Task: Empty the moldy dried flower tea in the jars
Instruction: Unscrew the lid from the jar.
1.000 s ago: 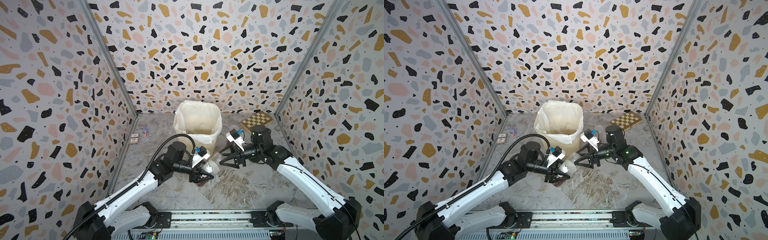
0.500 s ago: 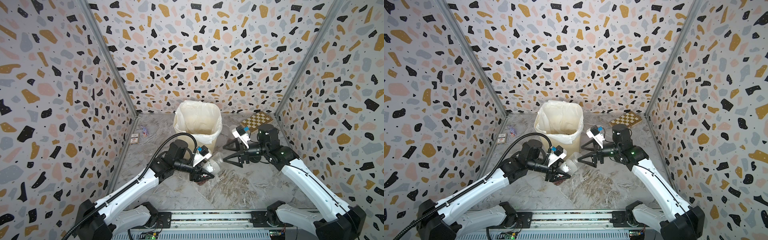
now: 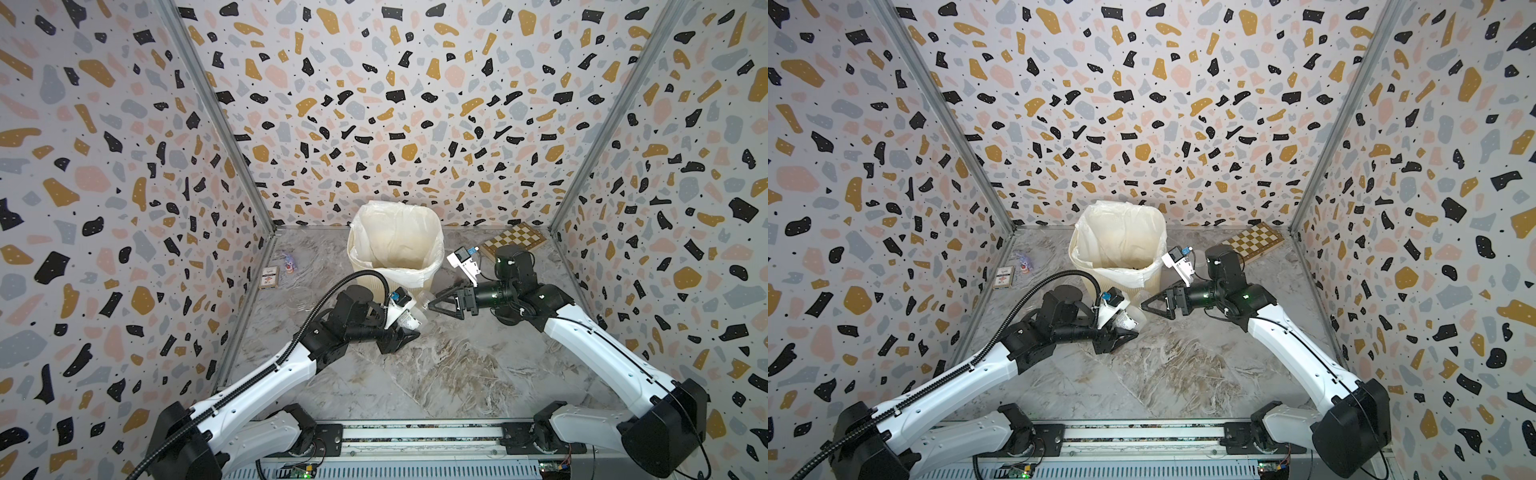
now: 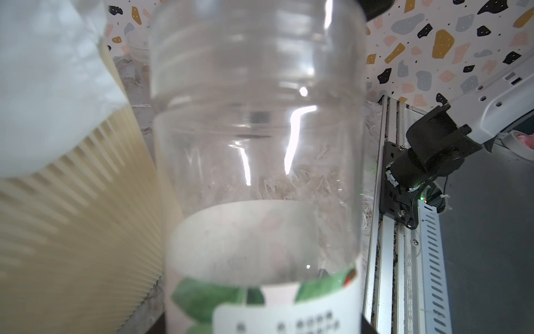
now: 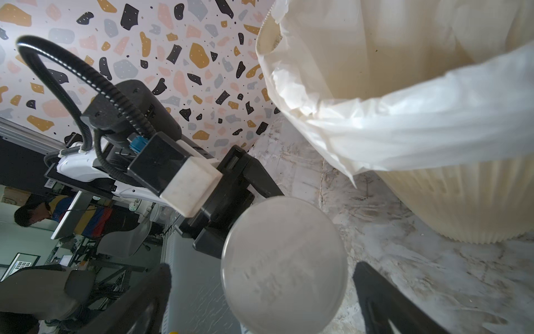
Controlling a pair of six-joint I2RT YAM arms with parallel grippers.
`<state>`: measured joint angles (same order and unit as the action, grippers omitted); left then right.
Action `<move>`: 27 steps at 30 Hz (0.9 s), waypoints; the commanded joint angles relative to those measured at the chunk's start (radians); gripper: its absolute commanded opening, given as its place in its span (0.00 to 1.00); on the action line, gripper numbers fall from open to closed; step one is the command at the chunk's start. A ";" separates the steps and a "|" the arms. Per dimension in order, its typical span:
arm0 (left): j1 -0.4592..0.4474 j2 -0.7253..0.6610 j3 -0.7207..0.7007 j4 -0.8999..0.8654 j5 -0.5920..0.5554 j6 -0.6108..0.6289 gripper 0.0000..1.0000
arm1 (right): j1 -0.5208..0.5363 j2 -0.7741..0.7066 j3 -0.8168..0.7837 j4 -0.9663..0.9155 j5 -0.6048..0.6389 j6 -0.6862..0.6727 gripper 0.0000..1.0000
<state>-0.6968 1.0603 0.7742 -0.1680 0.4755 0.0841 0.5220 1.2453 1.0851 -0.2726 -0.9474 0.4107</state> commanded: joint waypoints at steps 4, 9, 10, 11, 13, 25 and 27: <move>-0.012 -0.038 -0.026 0.096 -0.033 -0.012 0.56 | 0.016 0.033 0.062 0.000 0.036 0.010 0.94; -0.013 -0.050 -0.037 0.088 -0.013 -0.018 0.56 | 0.017 0.048 0.076 -0.007 0.024 -0.017 0.76; -0.013 -0.053 -0.036 0.085 0.000 -0.017 0.56 | 0.017 0.048 0.076 -0.013 0.018 -0.031 0.73; -0.013 -0.059 -0.035 0.081 0.021 -0.018 0.56 | 0.017 0.046 0.076 -0.016 0.009 -0.051 0.70; -0.013 -0.073 -0.029 0.070 0.079 -0.012 0.57 | 0.017 0.037 0.075 -0.024 -0.017 -0.107 0.67; -0.011 -0.013 0.133 -0.083 0.519 -0.040 0.57 | 0.017 -0.125 0.014 -0.057 -0.292 -0.485 0.62; -0.008 -0.003 0.153 -0.097 0.589 -0.051 0.57 | 0.017 -0.149 -0.003 -0.053 -0.381 -0.522 0.62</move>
<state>-0.6975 1.0428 0.8791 -0.2634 0.8780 0.0475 0.5293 1.1263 1.1053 -0.3336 -1.1637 0.0120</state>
